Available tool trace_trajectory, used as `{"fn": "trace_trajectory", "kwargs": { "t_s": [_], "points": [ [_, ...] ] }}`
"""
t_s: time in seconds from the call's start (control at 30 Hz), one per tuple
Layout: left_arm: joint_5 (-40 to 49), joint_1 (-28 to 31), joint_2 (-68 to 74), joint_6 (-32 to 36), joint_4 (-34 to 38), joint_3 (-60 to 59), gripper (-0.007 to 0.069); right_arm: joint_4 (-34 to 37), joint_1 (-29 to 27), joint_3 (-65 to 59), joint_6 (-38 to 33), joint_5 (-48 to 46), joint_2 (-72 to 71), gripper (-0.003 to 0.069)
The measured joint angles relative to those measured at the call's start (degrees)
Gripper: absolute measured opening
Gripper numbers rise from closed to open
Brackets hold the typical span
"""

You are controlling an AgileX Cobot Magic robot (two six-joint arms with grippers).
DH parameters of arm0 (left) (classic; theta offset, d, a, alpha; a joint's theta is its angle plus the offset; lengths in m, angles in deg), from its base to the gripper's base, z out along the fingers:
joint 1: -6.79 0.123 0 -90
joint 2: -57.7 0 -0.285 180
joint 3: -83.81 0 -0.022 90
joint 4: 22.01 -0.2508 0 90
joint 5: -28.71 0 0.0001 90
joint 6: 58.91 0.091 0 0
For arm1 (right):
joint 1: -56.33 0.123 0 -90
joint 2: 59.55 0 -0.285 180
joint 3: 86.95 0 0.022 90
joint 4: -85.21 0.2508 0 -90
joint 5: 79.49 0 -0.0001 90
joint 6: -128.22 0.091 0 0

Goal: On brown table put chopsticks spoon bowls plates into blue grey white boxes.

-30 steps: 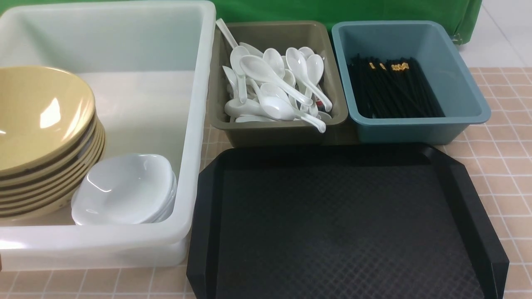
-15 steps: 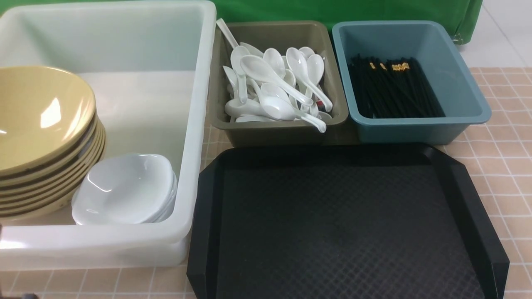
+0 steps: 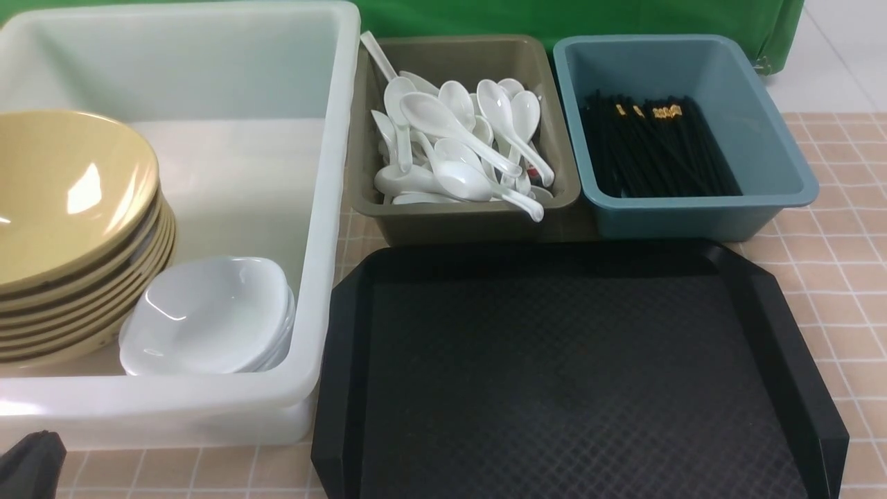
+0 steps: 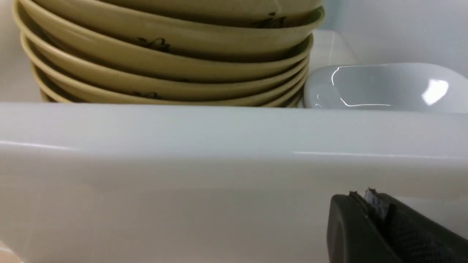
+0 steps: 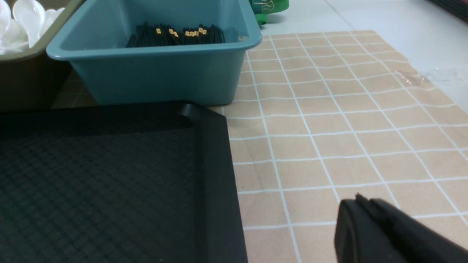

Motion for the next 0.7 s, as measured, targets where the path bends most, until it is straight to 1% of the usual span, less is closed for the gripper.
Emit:
{"fn": "trace_trajectory", "kwargs": {
  "t_s": [0.7],
  "points": [
    [0.3, 0.0, 0.0, -0.3, 0.0, 0.0, 0.0002, 0.0, 0.0, 0.0, 0.0, 0.0, 0.0, 0.0069]
  ]
}}
